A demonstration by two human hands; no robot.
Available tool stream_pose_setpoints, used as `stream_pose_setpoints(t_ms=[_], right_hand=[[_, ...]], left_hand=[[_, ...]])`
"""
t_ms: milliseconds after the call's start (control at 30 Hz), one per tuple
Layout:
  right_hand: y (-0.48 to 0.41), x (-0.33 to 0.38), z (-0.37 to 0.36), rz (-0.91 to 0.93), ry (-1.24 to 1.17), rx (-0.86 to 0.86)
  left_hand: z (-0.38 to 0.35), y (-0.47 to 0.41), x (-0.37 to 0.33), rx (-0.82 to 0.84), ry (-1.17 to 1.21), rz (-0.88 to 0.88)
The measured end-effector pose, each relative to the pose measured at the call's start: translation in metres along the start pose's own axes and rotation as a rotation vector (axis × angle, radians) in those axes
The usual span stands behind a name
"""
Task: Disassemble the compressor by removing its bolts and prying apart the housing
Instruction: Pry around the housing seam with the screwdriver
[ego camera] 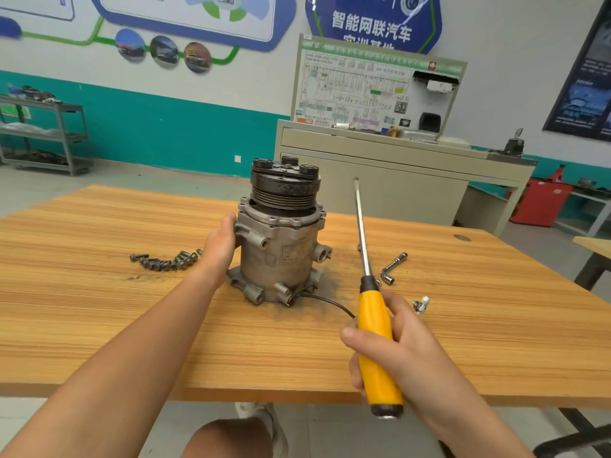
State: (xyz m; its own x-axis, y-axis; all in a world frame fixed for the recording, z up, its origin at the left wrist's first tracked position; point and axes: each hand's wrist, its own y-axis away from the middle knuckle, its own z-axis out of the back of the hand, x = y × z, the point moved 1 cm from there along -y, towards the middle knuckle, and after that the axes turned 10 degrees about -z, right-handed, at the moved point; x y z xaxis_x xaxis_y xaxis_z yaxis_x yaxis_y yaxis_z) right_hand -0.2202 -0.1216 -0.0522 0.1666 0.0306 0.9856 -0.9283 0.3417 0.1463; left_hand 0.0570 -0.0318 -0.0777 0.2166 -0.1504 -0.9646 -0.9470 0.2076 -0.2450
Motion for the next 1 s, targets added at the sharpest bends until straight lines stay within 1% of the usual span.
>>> stream_pose_setpoints(t_ms=[100,200,267,333,467,600,667,867,933,1000], right_hand=[[0.008,0.002,0.019,0.036,0.186,-0.041],[0.005,0.007,0.041,0.099,0.495,-0.107],[-0.001,0.013,0.053,0.102,0.661,-0.102],[-0.008,0.02,0.062,0.065,0.748,-0.074],[-0.026,0.03,0.081,-0.006,0.819,-0.033],[-0.043,0.043,0.094,-0.098,0.841,0.037],[-0.049,0.052,0.097,-0.094,0.822,0.06],[-0.07,0.069,0.107,-0.075,0.824,0.057],[-0.074,0.066,0.108,-0.064,0.798,0.04],[-0.077,0.05,0.105,-0.06,0.724,0.024]], left_hand=[[0.0,-0.002,0.003,-0.005,0.006,-0.028],[0.0,-0.003,0.005,0.0,0.005,-0.038],[0.001,-0.005,0.006,-0.008,-0.002,-0.049],[0.001,-0.005,0.007,-0.023,-0.009,-0.062],[0.002,-0.007,0.009,-0.022,-0.026,-0.095],[0.002,-0.008,0.01,-0.021,-0.039,-0.119],[0.003,-0.009,0.01,-0.021,-0.052,-0.126],[0.002,-0.01,0.011,-0.026,-0.072,-0.137],[0.001,-0.01,0.011,-0.041,-0.066,-0.13],[-0.001,-0.01,0.012,-0.055,-0.054,-0.127]])
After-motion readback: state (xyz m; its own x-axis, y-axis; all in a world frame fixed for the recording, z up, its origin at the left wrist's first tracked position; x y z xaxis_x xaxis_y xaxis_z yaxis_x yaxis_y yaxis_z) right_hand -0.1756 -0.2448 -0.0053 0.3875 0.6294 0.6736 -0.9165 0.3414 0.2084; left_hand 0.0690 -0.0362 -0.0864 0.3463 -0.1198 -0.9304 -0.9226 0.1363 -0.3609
